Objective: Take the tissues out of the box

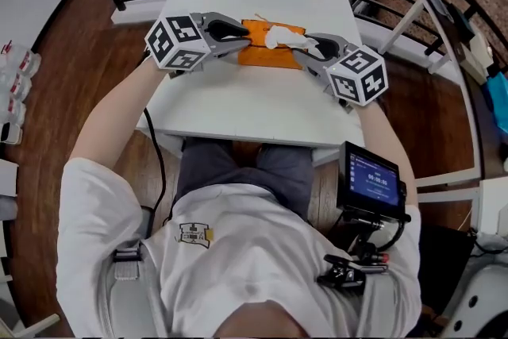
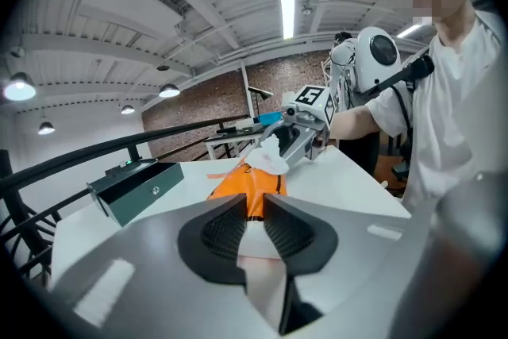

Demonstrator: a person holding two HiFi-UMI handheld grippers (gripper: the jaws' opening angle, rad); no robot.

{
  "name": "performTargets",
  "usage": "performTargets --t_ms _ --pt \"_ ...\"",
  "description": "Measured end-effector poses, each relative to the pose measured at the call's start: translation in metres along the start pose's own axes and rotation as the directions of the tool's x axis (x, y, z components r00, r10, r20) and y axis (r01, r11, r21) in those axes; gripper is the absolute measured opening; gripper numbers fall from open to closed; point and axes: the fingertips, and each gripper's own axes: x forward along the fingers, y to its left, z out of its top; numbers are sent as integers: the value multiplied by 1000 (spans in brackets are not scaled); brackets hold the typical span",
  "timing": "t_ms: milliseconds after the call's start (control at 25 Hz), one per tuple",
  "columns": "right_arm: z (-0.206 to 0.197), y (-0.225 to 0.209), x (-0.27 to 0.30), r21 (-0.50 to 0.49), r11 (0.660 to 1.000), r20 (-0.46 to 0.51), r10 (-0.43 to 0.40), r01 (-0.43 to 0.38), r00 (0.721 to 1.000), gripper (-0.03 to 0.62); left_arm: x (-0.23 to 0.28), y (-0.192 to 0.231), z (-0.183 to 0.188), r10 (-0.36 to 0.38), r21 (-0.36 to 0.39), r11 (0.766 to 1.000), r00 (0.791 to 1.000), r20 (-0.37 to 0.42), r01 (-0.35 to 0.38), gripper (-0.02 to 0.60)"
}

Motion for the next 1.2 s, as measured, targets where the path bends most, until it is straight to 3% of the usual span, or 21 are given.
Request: performTargets --t_ms 320,560,800,1000,1120,1200 --pt "3 -2 -10 23 1000 79 -1 -1 997 204 -12 7 9 46 -40 998 993 109 -42 67" --pt "-1 4 -40 64 998 140 -29 21 990 195 -45 -13 25 82 -56 996 967 242 -71 69" --pt "-13 37 -46 77 996 126 26 -35 992 162 -27 -68 19 -25 -57 997 965 261 42 67" --pt "-4 67 -37 81 988 147 119 -132 982 135 -8 -82 25 -70 -96 991 964 255 97 67" --pt "1 84 -32 96 973 162 191 -208 968 118 -2 -85 25 -97 -154 978 965 245 138 56" --pt "6 93 -31 113 960 184 232 -255 955 93 -1 -86 25 -107 -202 967 964 242 158 10"
